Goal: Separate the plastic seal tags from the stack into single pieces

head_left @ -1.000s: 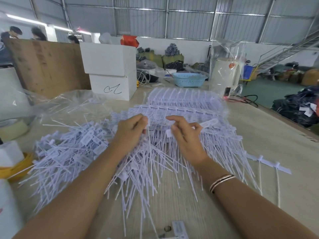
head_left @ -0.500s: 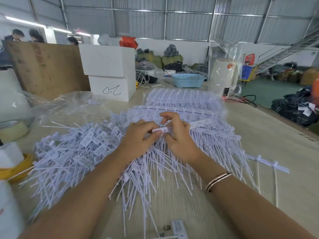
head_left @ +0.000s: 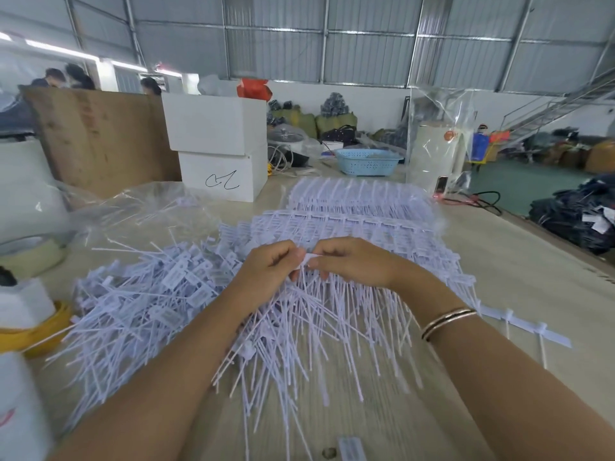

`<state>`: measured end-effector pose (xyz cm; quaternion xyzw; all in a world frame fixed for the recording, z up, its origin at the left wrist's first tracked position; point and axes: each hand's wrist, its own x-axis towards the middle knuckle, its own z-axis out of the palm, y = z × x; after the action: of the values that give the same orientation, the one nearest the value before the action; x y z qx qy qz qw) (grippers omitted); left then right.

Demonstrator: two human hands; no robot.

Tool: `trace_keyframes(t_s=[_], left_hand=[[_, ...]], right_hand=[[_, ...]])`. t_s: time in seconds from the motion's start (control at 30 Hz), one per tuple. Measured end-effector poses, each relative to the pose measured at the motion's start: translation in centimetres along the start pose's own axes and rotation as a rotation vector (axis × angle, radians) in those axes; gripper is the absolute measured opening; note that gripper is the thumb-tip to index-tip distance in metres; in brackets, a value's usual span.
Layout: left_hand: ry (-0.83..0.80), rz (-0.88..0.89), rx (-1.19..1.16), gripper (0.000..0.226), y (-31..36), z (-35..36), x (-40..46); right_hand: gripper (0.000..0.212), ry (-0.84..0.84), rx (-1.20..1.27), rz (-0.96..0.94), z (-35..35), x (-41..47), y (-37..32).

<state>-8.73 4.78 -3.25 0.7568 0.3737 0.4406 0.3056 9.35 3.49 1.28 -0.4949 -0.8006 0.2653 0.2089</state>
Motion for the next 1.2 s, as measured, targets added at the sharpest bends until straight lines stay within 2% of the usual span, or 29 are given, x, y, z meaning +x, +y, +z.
trace_keyframes(t_s=[0.07, 0.13, 0.23, 0.47, 0.6, 0.8, 0.93, 1.07, 1.13, 1.2], left_hand=[[0.003, -0.015, 0.006, 0.035, -0.2, 0.0, 0.1], [-0.007, -0.028, 0.001, 0.034, -0.3, 0.1, 0.1], [0.014, -0.066, -0.037, 0.035, 0.0, -0.1, 0.2], [0.147, -0.218, -0.368, 0.026, 0.4, -0.4, 0.1], [0.149, -0.249, -0.407, 0.024, 0.0, -0.4, 0.2], [0.152, -0.215, -0.444, 0.024, 0.0, -0.4, 0.2], [0.195, -0.249, -0.483, 0.025, 0.2, -0.1, 0.4], [0.193, -0.253, -0.493, 0.024, 0.4, 0.4, 0.3], [0.199, -0.213, -0.576, 0.035, 0.5, 0.0, 0.3], [0.296, -0.203, -0.671, 0.043, 0.4, -1.2, 0.5]], right_hand=[[0.025, -0.054, -0.022, 0.022, -0.4, 0.3, 0.1], [0.019, -0.038, 0.027, -0.001, -0.4, 0.4, 0.2], [0.013, 0.056, 0.04, -0.087, 0.2, 0.8, 0.6], [0.015, 0.373, -0.263, -0.407, 1.7, 1.1, 0.1], [0.014, 0.507, -0.345, -0.477, 2.2, 1.1, 0.0], [0.016, 0.585, -0.42, -0.506, 2.4, 0.9, -0.4], [0.013, 0.693, -0.494, -0.544, 2.4, 0.8, -0.6], [0.01, 0.733, -0.436, -0.557, 2.6, 0.6, -0.7], [0.012, 0.76, -0.338, -0.525, 2.3, 0.5, -0.8], [0.015, 0.787, -0.237, -0.483, 1.5, 0.3, -0.6]])
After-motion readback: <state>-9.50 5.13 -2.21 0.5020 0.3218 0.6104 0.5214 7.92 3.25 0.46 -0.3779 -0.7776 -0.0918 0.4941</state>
